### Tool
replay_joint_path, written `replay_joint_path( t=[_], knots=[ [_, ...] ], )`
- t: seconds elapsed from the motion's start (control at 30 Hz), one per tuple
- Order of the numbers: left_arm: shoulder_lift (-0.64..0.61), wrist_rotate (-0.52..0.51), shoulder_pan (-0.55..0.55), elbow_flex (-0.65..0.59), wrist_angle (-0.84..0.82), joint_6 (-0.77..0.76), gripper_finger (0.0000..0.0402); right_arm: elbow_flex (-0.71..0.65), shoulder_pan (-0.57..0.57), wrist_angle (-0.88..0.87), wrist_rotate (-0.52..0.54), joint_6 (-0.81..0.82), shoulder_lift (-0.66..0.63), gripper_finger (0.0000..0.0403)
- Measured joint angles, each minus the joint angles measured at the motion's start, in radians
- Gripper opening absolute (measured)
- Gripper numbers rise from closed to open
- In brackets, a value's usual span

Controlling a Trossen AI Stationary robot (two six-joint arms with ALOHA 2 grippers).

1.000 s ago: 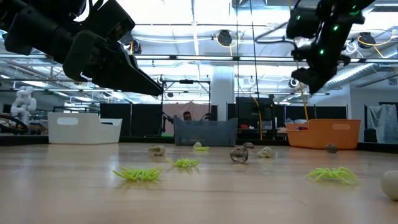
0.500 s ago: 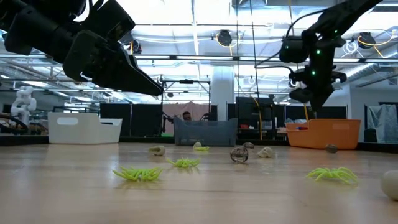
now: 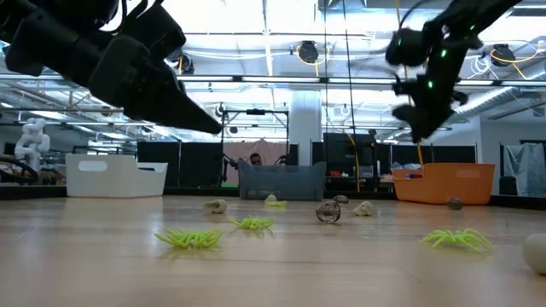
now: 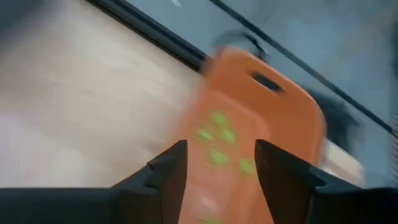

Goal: Sort Halloween decoration
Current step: Put the white toy skull into the black bin

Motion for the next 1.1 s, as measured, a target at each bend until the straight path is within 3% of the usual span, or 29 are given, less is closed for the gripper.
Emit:
replay_joint_path(
  t=[0.23,0.43,0.77,1.1],
  knots=[
    [0.000,0.000,0.000,0.000,-0.037,-0.053,0.0127,-0.090,0.290,0.241,-0.043,-0.047,-0.159,0.0171],
    [0.000,0.000,0.001,0.000,-0.034,-0.053,0.0127,-0.235,0.499,0.465,-0.030,-0.069,-0.198,0.0169],
    [0.001,0.001,0.001,0.000,-0.047,-0.069,0.0128,-0.442,0.788,0.963,-0.035,-0.182,-0.098,0.0169],
    [0.066,0.079,0.015,0.000,-0.063,-0.126,0.0169,-0.448,0.932,1.159,-0.034,-0.244,0.081,0.0169]
  ],
)
